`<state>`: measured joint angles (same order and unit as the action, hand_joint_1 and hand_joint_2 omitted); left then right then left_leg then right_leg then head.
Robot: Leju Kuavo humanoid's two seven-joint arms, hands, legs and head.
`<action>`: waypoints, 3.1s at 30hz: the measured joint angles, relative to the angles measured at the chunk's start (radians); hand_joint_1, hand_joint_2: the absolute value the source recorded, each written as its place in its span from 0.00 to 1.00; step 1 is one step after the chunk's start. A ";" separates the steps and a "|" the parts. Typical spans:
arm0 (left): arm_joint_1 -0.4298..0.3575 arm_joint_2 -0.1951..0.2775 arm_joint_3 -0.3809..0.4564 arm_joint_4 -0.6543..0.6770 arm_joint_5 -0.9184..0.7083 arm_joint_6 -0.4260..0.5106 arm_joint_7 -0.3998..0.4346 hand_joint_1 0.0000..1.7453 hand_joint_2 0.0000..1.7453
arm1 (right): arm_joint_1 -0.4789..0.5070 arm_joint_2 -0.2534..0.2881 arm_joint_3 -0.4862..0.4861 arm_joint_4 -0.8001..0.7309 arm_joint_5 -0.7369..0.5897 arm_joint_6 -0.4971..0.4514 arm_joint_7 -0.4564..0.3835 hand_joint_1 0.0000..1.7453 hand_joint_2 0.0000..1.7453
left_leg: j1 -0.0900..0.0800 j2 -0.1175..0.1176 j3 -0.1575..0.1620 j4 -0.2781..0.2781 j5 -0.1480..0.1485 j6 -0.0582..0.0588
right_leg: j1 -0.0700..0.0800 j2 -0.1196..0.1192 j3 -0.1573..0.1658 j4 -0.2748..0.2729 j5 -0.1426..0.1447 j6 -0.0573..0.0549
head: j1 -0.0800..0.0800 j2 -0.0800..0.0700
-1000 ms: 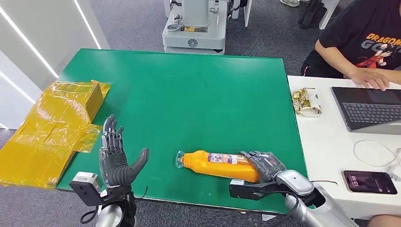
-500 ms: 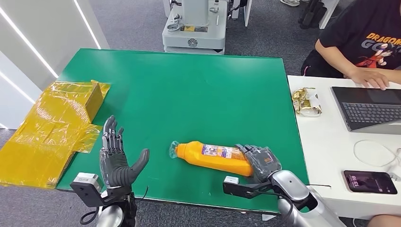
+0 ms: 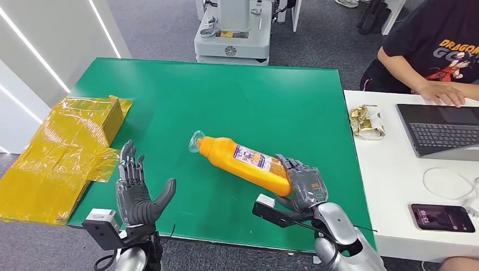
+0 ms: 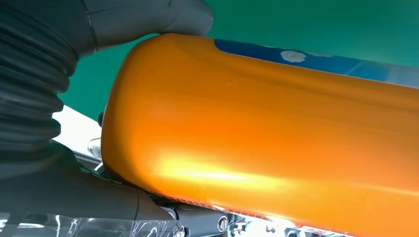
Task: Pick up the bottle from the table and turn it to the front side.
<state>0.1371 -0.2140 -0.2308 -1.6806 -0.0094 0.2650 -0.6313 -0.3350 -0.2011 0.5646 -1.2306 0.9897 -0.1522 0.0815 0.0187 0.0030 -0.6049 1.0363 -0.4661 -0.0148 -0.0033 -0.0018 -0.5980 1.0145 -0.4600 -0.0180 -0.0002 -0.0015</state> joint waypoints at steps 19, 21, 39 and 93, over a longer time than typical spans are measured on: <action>-0.037 0.004 -0.059 0.000 0.038 -0.015 -0.003 0.00 1.00 | 0.121 0.099 -0.074 -0.060 0.016 -0.446 -0.149 1.00 1.00 | 0.000 0.000 0.000 0.000 0.000 0.000 | 0.000 0.000 0.000 0.000 0.000 0.000 | 0.000 0.000; -0.052 0.011 -0.070 0.000 0.068 -0.049 -0.003 0.00 1.00 | 0.114 0.108 -0.072 -0.048 -0.009 -0.450 -0.182 1.00 1.00 | 0.000 0.000 0.000 0.000 0.000 0.000 | 0.000 0.000 0.000 0.000 0.000 0.000 | 0.000 0.000; -0.149 0.052 -0.159 0.007 0.328 -0.443 0.038 0.00 1.00 | -0.027 0.186 0.011 0.110 -0.092 -0.311 -0.297 1.00 1.00 | 0.000 0.000 0.000 0.000 0.000 0.000 | 0.000 0.000 -0.001 0.000 0.000 0.000 | 0.000 0.000; -0.199 0.046 -0.091 0.090 0.207 -0.182 0.011 1.00 1.00 | -0.045 0.212 0.076 0.123 -0.004 0.016 -0.238 1.00 1.00 | 0.000 0.002 0.000 0.000 0.000 0.000 | 0.000 0.001 -0.001 0.000 0.000 0.000 | 0.000 0.000</action>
<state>-0.0622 -0.1678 -0.3221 -1.5908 0.1972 0.0831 -0.6201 -0.3798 0.0107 0.6406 -1.1076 0.9861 -0.1358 -0.1560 0.0187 0.0045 -0.6047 1.0364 -0.4659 -0.0151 -0.0033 -0.0004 -0.5991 1.0147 -0.4600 -0.0181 -0.0004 -0.0015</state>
